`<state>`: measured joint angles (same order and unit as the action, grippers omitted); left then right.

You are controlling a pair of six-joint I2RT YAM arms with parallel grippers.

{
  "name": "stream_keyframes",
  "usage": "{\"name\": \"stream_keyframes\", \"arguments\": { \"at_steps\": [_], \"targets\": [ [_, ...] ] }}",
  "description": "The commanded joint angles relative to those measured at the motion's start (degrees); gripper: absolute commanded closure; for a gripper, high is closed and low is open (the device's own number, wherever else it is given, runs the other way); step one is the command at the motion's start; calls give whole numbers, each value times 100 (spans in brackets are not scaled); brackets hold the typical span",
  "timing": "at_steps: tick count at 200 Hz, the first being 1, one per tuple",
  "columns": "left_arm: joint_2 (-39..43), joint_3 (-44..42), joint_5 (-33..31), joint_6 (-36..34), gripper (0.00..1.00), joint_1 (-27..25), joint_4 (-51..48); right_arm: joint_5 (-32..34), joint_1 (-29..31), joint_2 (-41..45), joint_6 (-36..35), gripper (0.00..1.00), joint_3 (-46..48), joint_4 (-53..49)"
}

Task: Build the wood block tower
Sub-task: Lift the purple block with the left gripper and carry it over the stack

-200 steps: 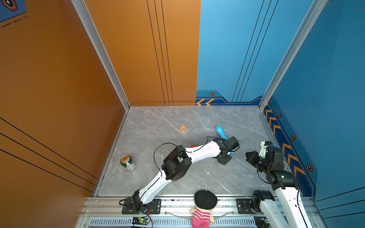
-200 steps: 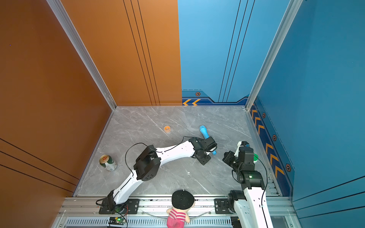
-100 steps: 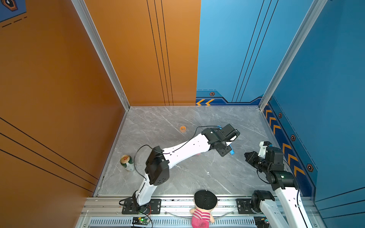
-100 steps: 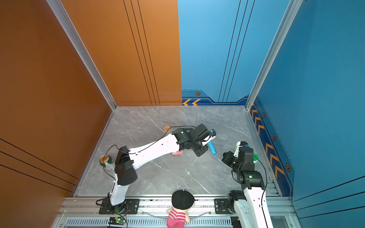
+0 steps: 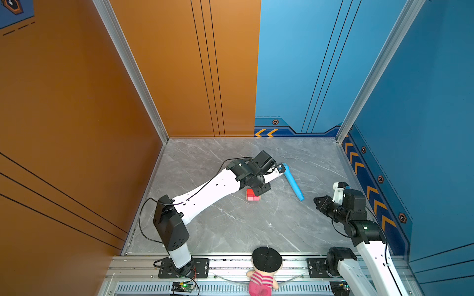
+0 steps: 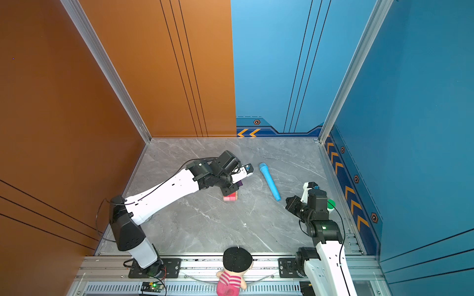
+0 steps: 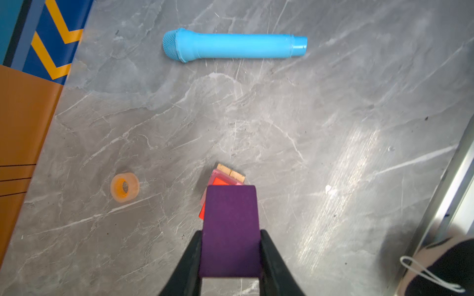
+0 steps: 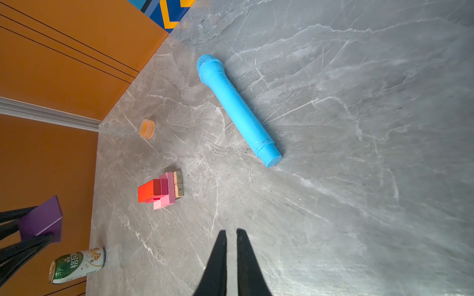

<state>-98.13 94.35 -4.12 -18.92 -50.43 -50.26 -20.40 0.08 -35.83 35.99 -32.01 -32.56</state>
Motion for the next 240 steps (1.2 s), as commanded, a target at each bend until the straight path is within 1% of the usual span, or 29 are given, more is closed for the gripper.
{"name": "stream_keyframes", "arguments": {
  "at_steps": [1, 17, 50, 82, 103, 169, 191, 210, 240],
  "targets": [
    [171, -152, 284, -475, 87, 177, -185, 24, 127, -143, 49, 89, 12, 256],
    [123, -136, 410, -546, 87, 324, -294, 74, 200, -266, 31, 89, -20, 299],
    [-76, 19, 960, -764, 87, 621, -562, 144, 341, -560, 31, 88, -64, 482],
    [-449, 414, 1670, -984, 87, 910, -976, 264, 397, -833, -45, 88, -176, 505],
    [-674, 625, 1899, -1112, 84, 1024, -1127, 356, 404, -950, -101, 88, -235, 486],
    [-737, 526, 2081, -1973, 81, 1216, -1134, 515, 388, -1292, -180, 89, -392, 454],
    [-825, 517, 2182, -2177, 77, 1297, -1132, 549, 387, -1338, -197, 89, -444, 413],
    [-895, 486, 2133, -2350, 76, 1327, -1133, 593, 381, -1358, -215, 89, -489, 366],
    [-1020, 550, 2293, -2496, 74, 1383, -1129, 643, 379, -1382, -215, 90, -500, 355]
  ]
}}
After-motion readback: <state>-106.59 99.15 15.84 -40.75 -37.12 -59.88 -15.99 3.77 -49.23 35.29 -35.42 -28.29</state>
